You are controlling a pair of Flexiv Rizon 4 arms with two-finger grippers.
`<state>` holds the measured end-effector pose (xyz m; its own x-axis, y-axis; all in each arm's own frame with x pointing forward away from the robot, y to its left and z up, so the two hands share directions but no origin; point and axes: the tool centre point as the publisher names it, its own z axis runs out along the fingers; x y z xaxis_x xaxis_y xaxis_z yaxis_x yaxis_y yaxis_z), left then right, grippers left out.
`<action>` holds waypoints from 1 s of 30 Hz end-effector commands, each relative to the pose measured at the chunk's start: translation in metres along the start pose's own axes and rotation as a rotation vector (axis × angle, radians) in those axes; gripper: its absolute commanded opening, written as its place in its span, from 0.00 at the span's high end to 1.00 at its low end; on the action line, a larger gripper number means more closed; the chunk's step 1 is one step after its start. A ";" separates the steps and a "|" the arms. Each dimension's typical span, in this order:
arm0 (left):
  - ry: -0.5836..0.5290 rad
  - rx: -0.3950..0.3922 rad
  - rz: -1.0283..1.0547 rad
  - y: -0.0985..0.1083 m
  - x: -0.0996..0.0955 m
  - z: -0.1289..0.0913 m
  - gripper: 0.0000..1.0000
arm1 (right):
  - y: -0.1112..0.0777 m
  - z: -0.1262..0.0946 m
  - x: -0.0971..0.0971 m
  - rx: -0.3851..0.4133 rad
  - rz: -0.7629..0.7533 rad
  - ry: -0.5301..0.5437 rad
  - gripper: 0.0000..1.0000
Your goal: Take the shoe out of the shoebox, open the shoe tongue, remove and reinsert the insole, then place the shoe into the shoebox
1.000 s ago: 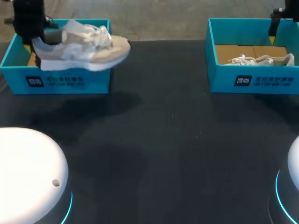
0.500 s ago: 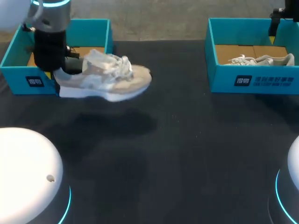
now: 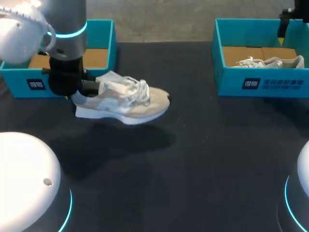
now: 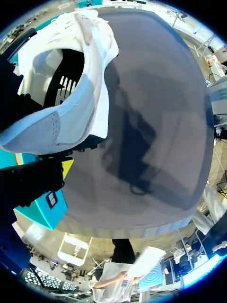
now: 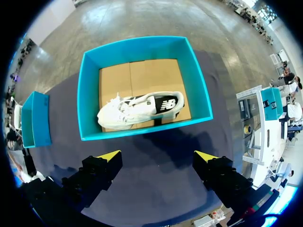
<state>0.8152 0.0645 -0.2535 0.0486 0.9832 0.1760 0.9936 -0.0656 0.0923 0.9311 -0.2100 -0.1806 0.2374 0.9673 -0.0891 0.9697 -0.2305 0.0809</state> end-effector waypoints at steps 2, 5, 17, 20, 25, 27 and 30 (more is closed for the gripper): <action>0.012 -0.050 0.003 -0.010 -0.016 0.023 1.00 | 0.000 0.000 0.000 0.000 0.000 -0.001 0.00; 0.012 -0.037 0.002 -0.014 -0.024 0.031 1.00 | 0.000 0.000 0.000 0.000 0.000 -0.001 0.00; 0.002 -0.012 0.043 -0.041 -0.057 0.056 1.00 | 0.000 0.000 0.000 0.000 0.000 -0.001 0.00; 0.002 0.004 0.040 -0.042 -0.060 0.061 1.00 | 0.000 0.000 0.000 0.000 0.000 -0.001 0.00; 0.000 0.009 0.040 -0.043 -0.067 0.066 1.00 | 0.000 0.000 0.000 0.000 0.000 -0.001 0.00; 0.000 0.016 0.035 -0.043 -0.070 0.070 1.00 | 0.000 0.000 0.000 0.000 0.000 -0.001 0.00; 0.002 0.016 0.041 -0.047 -0.076 0.075 1.00 | 0.000 0.000 0.000 0.000 0.000 -0.001 0.00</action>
<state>0.7720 0.0117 -0.3381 0.0898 0.9803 0.1757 0.9924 -0.1030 0.0677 0.9311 -0.2101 -0.1806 0.2376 0.9673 -0.0891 0.9697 -0.2307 0.0809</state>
